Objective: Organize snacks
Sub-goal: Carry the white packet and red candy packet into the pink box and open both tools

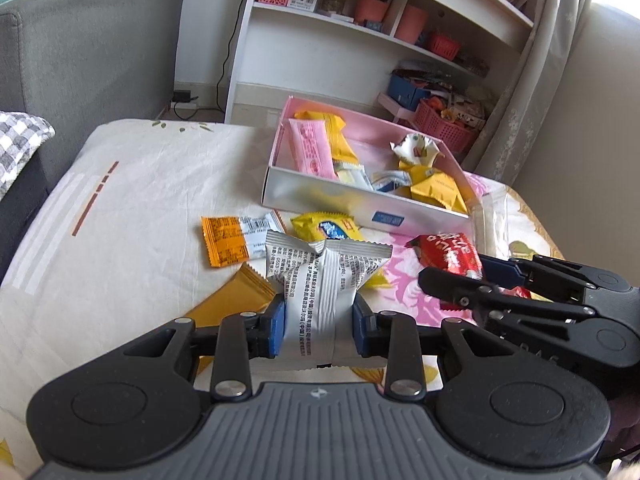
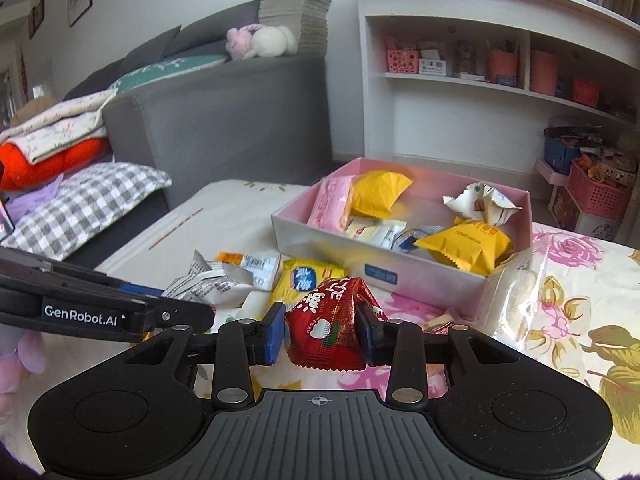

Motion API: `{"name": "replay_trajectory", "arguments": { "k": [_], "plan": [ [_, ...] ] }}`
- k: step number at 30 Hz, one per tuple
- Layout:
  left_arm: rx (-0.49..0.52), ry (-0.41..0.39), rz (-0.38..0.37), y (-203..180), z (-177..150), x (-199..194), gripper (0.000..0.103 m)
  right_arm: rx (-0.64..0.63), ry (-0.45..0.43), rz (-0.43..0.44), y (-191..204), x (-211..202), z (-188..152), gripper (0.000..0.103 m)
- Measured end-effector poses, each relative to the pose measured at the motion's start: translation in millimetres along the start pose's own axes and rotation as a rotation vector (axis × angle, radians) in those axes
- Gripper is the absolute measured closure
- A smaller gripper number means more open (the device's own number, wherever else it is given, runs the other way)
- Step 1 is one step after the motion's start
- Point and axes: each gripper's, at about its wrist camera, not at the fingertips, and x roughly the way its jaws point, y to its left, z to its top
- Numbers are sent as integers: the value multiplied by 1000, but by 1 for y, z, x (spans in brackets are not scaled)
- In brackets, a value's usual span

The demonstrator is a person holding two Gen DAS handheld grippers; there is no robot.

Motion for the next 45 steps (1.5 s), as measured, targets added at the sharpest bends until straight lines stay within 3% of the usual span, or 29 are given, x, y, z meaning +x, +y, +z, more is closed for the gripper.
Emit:
{"name": "replay_trajectory", "arguments": {
  "k": [15, 24, 28, 33, 45],
  "plan": [
    [-88, -68, -11, -8, 34, 0, 73, 91, -61, -41, -23, -8, 27, 67],
    [-141, -96, 2, -13, 53, 15, 73, 237, -91, -66, -55, -6, 45, 67],
    [-162, -72, -6, -16, 60, 33, 73, 318, -92, -56, -74, 1, 52, 67],
    [-159, -57, 9, -20, 72, 52, 73, 449, -84, -23, -103, 12, 59, 67],
    [-55, -58, 21, -48, 107, 95, 73, 544, -98, -8, -146, 52, 76, 67]
  ]
}}
